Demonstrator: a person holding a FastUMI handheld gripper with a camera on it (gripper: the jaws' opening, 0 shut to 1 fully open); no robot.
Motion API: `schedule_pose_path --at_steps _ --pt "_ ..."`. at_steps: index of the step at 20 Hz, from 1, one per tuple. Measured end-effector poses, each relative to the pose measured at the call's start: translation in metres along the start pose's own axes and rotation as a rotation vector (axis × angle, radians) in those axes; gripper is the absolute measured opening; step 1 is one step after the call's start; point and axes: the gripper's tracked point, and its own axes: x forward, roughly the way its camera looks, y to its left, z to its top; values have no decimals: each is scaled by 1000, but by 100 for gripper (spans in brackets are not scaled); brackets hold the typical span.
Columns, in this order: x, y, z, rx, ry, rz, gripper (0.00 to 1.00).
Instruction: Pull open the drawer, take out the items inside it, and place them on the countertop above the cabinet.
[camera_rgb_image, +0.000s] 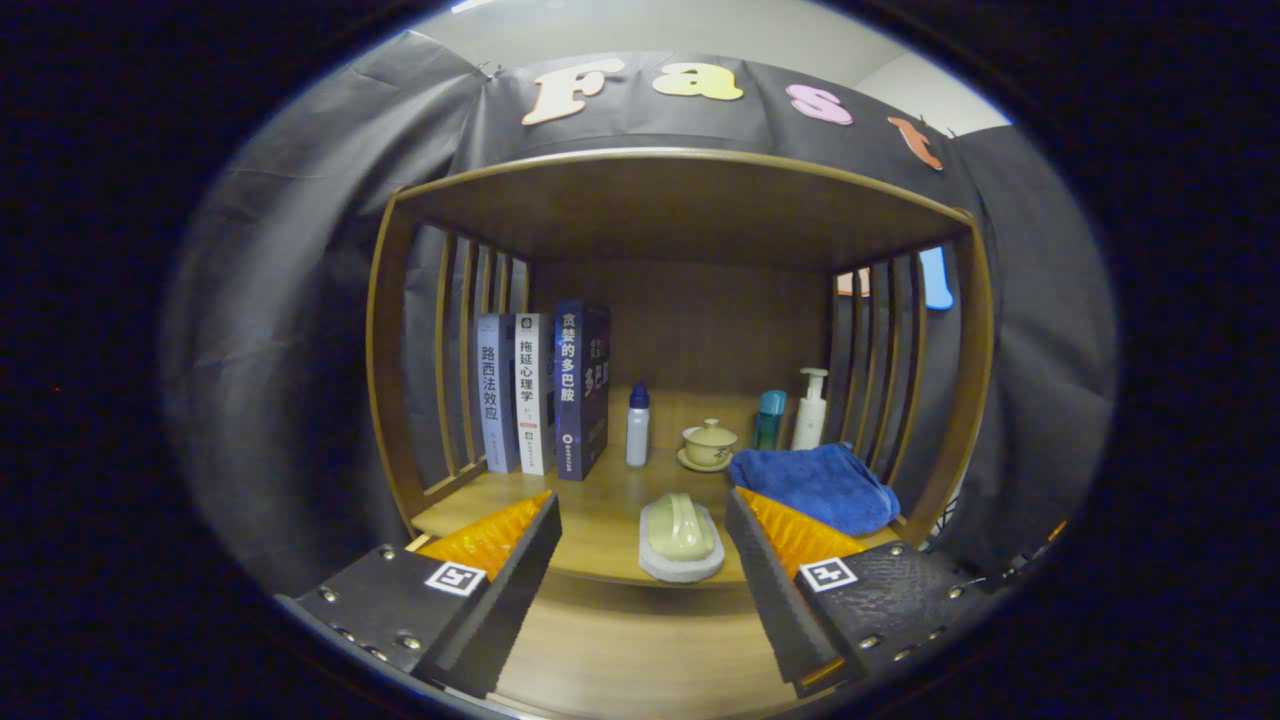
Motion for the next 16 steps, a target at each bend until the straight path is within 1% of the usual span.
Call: schedule_pose_path --at_steps 4,8,12,16 --pt "-45 4 -6 10 9 30 98" --pt "-87 8 -30 2 14 45 98" --pt "-109 7 -56 -24 7 27 98" --pt "-129 8 -82 31 21 20 98"
